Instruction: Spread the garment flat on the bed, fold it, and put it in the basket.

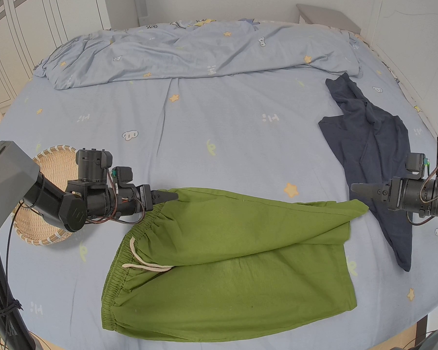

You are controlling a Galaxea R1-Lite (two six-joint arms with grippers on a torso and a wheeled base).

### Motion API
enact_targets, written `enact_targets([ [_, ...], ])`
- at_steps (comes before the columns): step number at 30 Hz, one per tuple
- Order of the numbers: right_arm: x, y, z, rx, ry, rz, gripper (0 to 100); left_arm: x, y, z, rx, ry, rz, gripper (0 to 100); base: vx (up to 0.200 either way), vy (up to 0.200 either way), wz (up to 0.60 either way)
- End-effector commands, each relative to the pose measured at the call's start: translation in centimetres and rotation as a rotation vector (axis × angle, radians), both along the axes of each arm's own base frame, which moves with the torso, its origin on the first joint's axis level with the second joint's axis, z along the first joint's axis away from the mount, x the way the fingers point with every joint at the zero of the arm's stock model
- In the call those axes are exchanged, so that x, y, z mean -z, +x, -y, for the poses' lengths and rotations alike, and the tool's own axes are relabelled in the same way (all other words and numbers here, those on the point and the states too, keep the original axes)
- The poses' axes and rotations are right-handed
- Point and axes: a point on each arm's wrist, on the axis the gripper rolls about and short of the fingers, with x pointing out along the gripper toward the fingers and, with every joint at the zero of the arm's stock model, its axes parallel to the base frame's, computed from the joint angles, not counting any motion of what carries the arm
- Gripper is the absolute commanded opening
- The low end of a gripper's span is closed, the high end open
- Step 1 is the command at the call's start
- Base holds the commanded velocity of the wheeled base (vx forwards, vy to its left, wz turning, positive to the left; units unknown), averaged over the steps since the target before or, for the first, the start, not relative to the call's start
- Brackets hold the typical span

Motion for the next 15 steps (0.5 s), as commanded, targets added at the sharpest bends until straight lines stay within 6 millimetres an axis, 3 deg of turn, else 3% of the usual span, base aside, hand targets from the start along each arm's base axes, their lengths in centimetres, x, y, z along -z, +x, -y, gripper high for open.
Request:
enact_targets([
  [1,0.3,0.2,0.0,-0.002,-0.002,-0.012,100,-0.1,0.0,0.0,0.0,-0.002,0.004,0,0.0,0.0,0.0],
  [8,0.3,0.3,0.0,-0.002,-0.002,-0.012,100,-0.5,0.1,-0.5,-0.014,-0.006,0.016,0,0.0,0.0,0.0],
  [15,0.3,0.3,0.0,-0.002,-0.002,-0.012,100,-3.5,-0.5,-1.8,-0.058,-0.043,0.094,0,0.0,0.0,0.0],
])
